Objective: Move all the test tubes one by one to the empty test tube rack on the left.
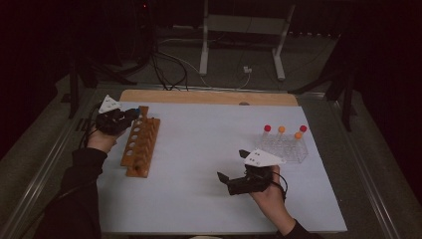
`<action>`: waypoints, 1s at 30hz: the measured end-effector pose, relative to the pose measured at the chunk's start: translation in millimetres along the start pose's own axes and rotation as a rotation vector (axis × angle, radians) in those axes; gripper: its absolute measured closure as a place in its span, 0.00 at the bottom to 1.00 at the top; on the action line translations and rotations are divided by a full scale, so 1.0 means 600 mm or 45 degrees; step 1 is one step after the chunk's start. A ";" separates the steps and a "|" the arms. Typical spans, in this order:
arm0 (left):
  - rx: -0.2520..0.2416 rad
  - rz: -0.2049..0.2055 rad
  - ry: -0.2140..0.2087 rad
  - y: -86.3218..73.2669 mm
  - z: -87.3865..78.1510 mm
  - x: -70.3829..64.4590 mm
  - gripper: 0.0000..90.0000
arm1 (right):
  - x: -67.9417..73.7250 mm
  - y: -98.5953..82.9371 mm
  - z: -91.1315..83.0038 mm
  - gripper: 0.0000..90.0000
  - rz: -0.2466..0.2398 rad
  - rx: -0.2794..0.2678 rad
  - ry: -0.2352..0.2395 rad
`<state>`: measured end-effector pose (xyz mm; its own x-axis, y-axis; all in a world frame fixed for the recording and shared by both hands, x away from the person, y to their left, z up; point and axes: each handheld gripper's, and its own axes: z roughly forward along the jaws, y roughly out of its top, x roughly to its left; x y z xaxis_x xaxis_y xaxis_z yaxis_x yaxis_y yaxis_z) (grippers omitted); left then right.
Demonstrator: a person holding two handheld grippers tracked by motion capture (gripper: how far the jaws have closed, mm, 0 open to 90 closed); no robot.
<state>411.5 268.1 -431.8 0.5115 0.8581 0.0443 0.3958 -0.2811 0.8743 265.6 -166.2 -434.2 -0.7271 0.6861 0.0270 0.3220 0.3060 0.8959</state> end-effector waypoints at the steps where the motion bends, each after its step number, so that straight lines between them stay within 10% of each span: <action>1: 0.002 0.001 0.003 -0.001 0.001 0.000 0.86 | 0.000 0.000 0.000 0.00 0.002 -0.001 0.002; 26: 0.052 -0.023 -0.020 -0.013 0.016 0.001 0.85 | -0.003 -0.003 -0.002 0.00 -0.109 -0.101 0.018; 30: 0.060 -0.019 -0.026 -0.012 0.009 0.000 0.73 | -0.006 0.000 -0.005 0.00 -0.094 -0.094 0.009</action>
<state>413.0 267.5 -440.5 0.5209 0.8534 0.0210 0.4388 -0.2887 0.8509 266.3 -171.1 -433.1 -0.7516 0.6585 -0.0374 0.2220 0.3060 0.9258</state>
